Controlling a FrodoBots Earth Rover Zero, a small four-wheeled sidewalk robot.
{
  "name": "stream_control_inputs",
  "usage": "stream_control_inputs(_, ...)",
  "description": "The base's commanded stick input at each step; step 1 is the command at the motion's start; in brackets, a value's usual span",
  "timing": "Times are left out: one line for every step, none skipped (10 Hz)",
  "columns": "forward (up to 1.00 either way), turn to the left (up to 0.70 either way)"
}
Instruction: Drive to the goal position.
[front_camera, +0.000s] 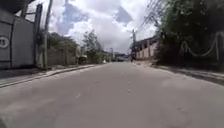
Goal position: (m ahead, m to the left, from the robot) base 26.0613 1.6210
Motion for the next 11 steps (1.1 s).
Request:
stream_control_inputs(1.0, -0.02)
stream_control_inputs(1.0, -0.05)
stream_control_inputs(1.0, -0.2)
stream_control_inputs(1.0, -0.11)
stream_control_inputs(1.0, 0.0)
stream_control_inputs(1.0, 0.0)
stream_control_inputs(1.0, 0.0)
stream_control_inputs(1.0, -0.03)
stream_control_inputs(1.0, -0.04)
stream_control_inputs(1.0, -0.04)
stream_control_inputs(1.0, -0.04)
